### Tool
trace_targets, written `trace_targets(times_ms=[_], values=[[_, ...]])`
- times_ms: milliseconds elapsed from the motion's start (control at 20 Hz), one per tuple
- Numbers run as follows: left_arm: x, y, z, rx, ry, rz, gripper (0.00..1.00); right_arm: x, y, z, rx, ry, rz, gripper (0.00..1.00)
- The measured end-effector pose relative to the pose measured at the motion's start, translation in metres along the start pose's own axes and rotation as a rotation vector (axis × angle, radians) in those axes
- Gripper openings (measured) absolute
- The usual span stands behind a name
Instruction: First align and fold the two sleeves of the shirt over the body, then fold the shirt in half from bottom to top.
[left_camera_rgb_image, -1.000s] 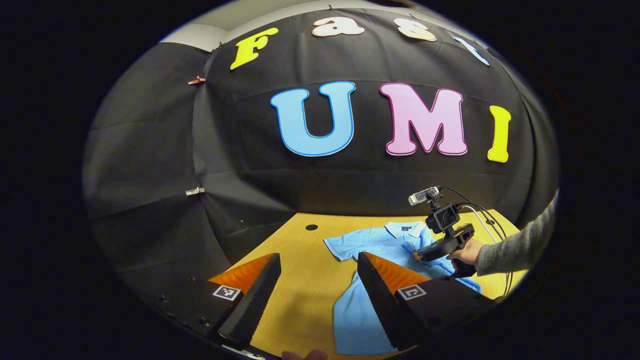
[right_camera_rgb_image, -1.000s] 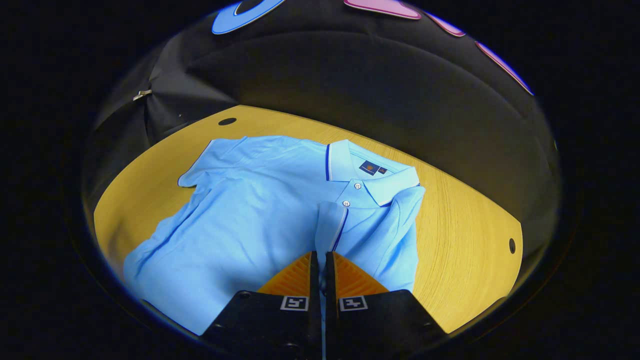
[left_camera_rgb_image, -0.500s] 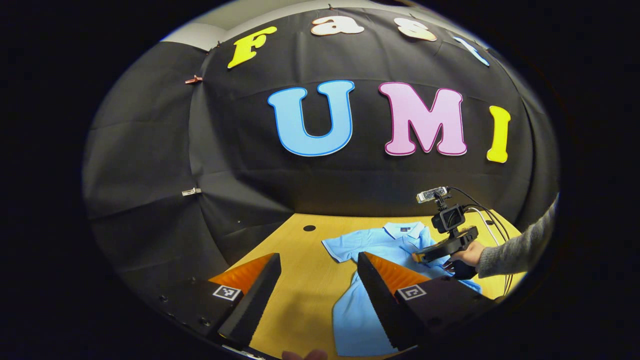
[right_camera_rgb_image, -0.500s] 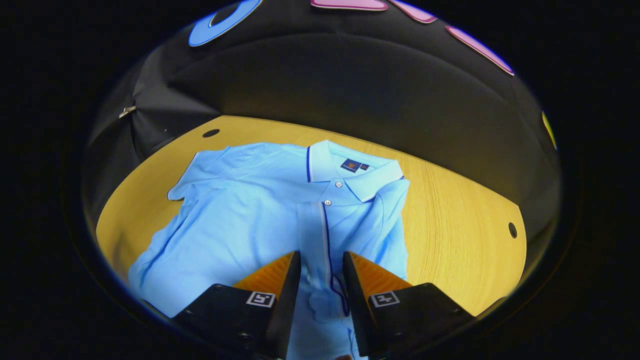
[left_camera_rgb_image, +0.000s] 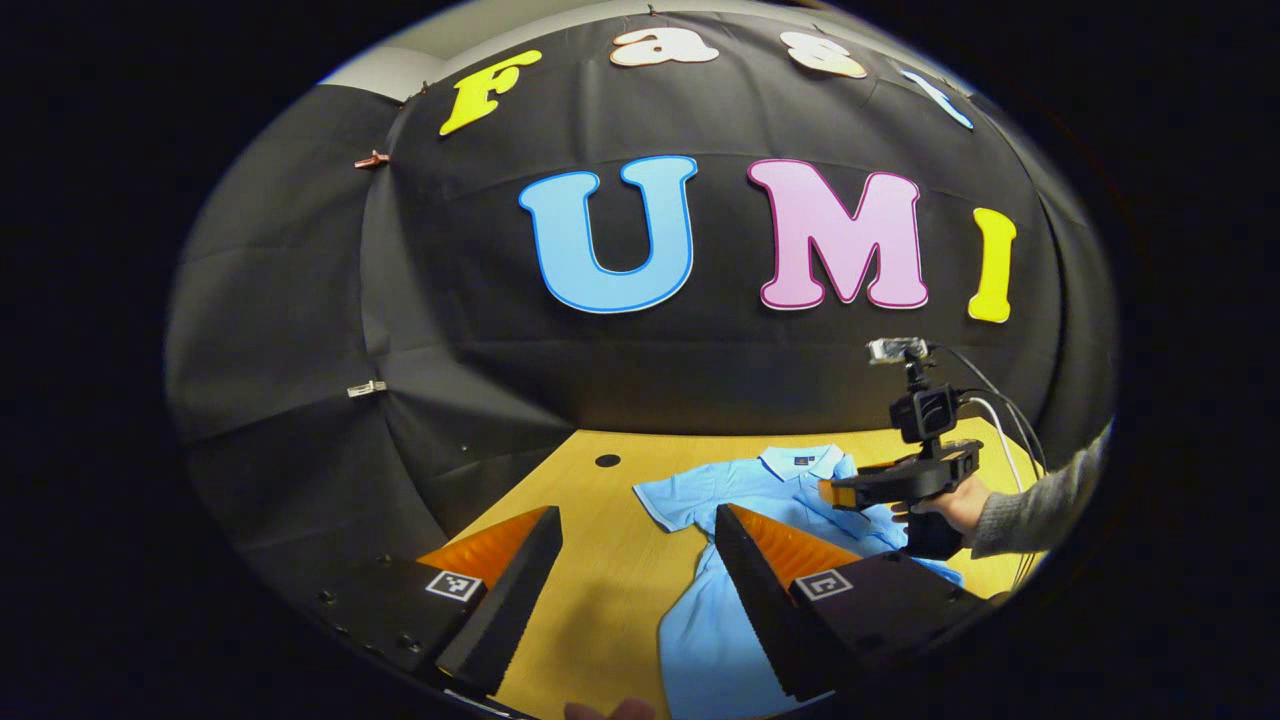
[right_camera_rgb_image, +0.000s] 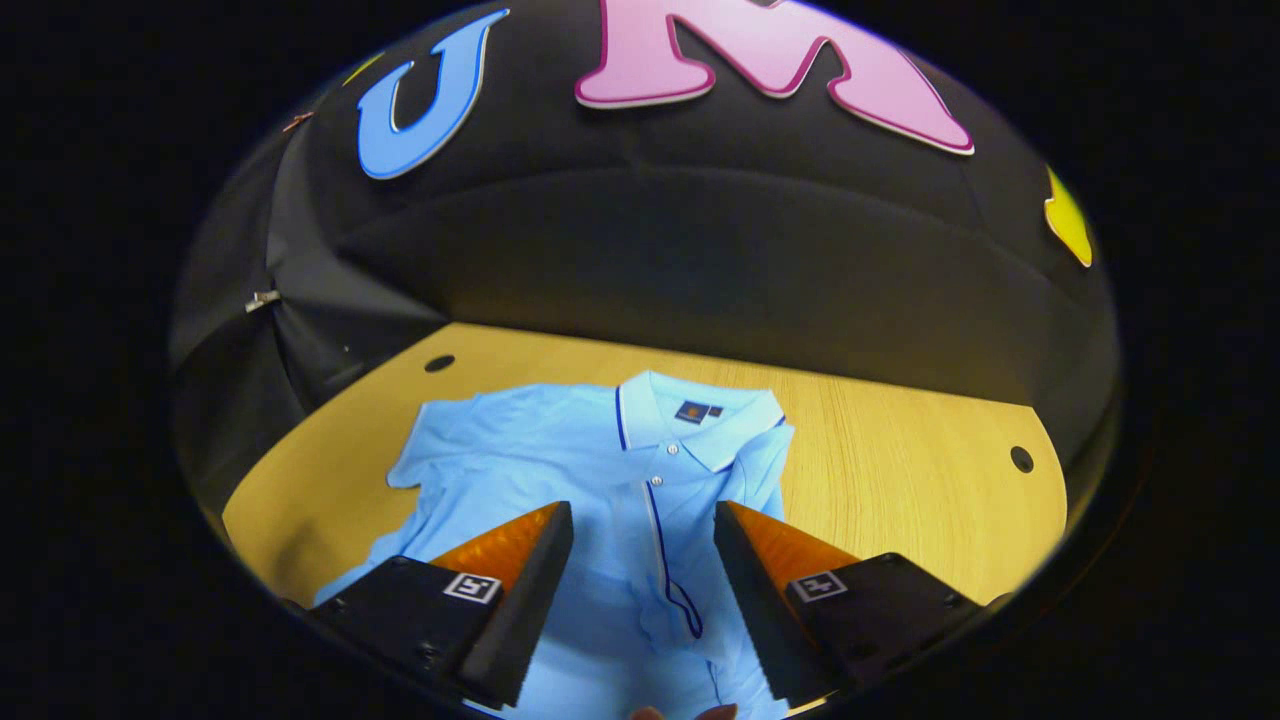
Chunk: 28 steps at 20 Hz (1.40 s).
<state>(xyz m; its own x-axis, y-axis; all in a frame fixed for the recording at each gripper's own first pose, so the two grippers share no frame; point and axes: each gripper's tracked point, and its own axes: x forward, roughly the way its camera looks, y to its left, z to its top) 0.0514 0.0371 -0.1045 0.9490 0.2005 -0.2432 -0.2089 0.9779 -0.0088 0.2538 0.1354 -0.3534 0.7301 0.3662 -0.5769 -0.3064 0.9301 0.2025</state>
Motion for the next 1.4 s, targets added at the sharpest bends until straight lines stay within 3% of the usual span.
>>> trace_targets(times_ms=[50, 500, 800, 1050, 1400], values=[[0.006, -0.003, 0.0, 0.003, -0.003, -0.009, 0.98, -0.007, -0.002, 0.009, -0.006, -0.031, -0.007, 0.99], [0.086, -0.039, 0.001, 0.033, 0.0, -0.096, 0.98, -0.108, -0.029, 0.06, 0.059, -0.195, -0.04, 1.0], [0.182, -0.042, -0.037, 0.094, 0.139, -0.022, 0.98, -0.174, -0.039, 0.054, 0.03, -0.224, -0.045, 1.0], [0.259, -0.05, -0.059, 0.133, 0.202, -0.008, 0.99, -0.207, -0.041, 0.03, 0.015, -0.196, -0.048, 1.0], [0.338, -0.037, -0.113, 0.162, 0.344, 0.025, 0.99, -0.238, -0.047, 0.031, 0.146, -0.186, -0.064, 1.0]])
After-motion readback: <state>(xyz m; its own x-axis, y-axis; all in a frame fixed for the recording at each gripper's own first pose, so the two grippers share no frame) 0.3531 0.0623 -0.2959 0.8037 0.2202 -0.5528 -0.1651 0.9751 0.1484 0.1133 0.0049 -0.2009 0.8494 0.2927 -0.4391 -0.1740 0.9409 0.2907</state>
